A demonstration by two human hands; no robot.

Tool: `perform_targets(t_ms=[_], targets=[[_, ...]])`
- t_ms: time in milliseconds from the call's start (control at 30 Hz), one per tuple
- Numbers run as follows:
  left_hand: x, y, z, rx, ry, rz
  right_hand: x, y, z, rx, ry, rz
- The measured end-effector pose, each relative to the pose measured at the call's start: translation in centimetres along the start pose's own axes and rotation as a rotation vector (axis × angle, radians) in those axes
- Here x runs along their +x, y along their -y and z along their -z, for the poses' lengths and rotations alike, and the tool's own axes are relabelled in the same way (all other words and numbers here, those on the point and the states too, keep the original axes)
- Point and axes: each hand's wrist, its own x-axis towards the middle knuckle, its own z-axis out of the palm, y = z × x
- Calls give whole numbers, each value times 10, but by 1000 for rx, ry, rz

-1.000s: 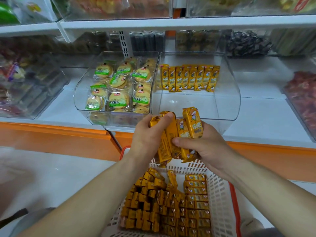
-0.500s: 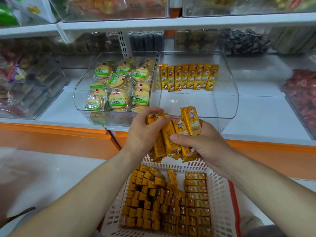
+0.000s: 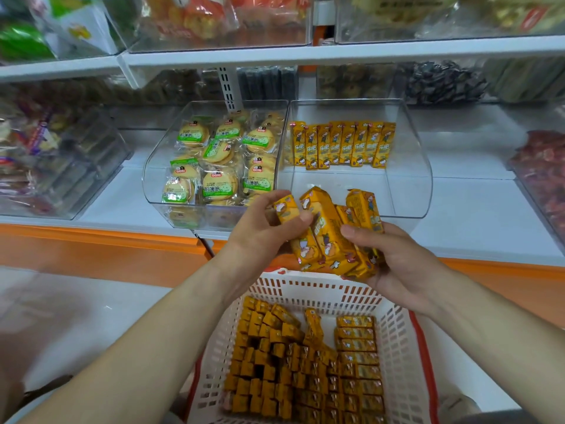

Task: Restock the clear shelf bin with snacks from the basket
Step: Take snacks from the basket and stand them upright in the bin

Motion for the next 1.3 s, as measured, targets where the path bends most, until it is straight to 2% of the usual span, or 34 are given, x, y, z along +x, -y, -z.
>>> perform_targets(t_ms=[200,400,567,733,900,1100,1300], targets=[[-5,4,-10,-161,46,9,0,1,-2,2,47,-9],[-5,2,-7,-86,-36,-6,-1,3,-11,-159,-57,57],[-3,5,-6,-52,-43,15,-1,8,-10,-11,-110,24],[0,11,-9,-31,-61,7,-4,11,-7,-56,-102,69],[0,11,-15,-110,-58,2,0,4,-14,-74,-118,109],[2,4,-11,-72,-164,-25,9,7,-32,-196,-157,137],[10,-24,18,-8,-232,-80,26,28,-46,-441,-323,244]])
